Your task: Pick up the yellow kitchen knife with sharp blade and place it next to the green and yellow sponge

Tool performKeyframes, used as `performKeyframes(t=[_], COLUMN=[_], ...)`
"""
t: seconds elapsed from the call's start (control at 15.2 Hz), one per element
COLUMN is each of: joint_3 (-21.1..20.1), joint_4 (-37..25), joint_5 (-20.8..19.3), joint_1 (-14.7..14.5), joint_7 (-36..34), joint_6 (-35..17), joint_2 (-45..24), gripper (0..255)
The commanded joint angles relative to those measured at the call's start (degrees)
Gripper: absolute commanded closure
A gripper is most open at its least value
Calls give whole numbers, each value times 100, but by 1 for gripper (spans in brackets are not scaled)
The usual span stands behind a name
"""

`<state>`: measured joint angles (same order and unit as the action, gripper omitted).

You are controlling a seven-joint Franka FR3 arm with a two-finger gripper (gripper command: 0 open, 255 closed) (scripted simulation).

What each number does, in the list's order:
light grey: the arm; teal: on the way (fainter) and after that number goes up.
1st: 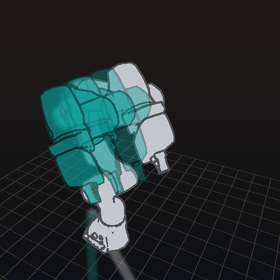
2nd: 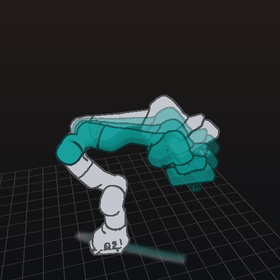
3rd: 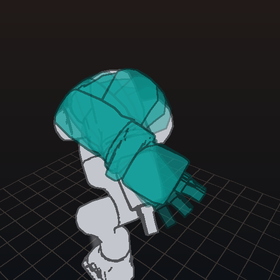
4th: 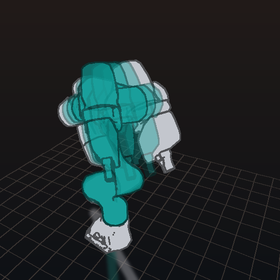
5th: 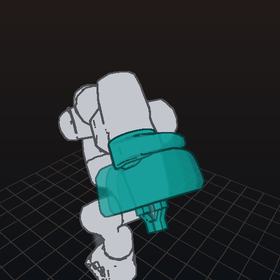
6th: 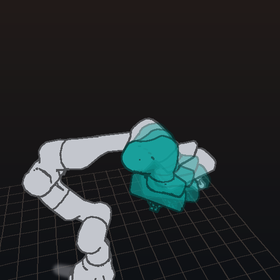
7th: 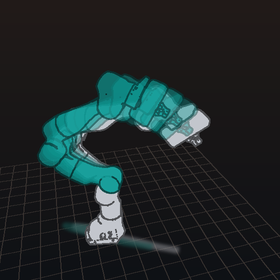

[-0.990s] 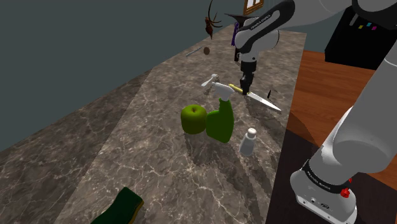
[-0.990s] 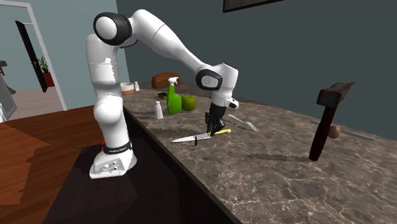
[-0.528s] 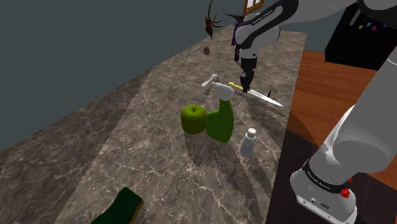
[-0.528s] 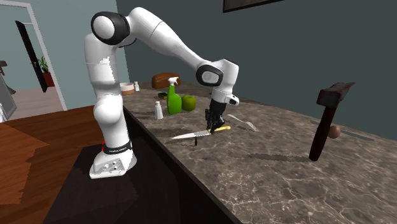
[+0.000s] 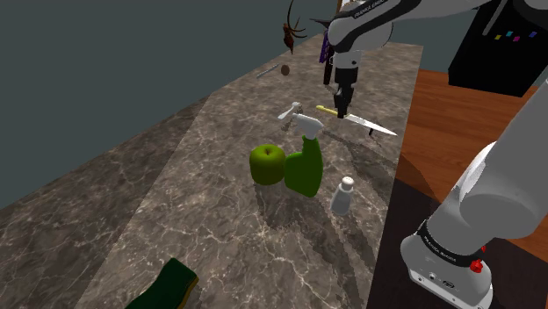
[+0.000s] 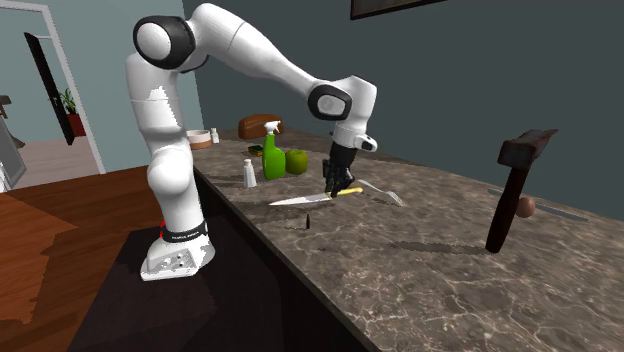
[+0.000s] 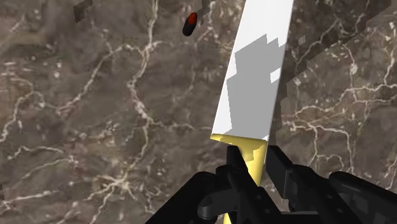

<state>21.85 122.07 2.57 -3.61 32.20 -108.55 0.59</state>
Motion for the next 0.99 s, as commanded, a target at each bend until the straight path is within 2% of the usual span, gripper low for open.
performKeyframes(t=[0.0,0.33,0.92], joint_3=[-7,-17,-736], joint_4=[-89,-335,823], joint_5=[-25,-75,-20], joint_1=[-7,-12,-532], joint_7=[-33,-88,-1360], joint_6=[152,523,308], joint_2=[66,203,1261], gripper=[255,255,255])
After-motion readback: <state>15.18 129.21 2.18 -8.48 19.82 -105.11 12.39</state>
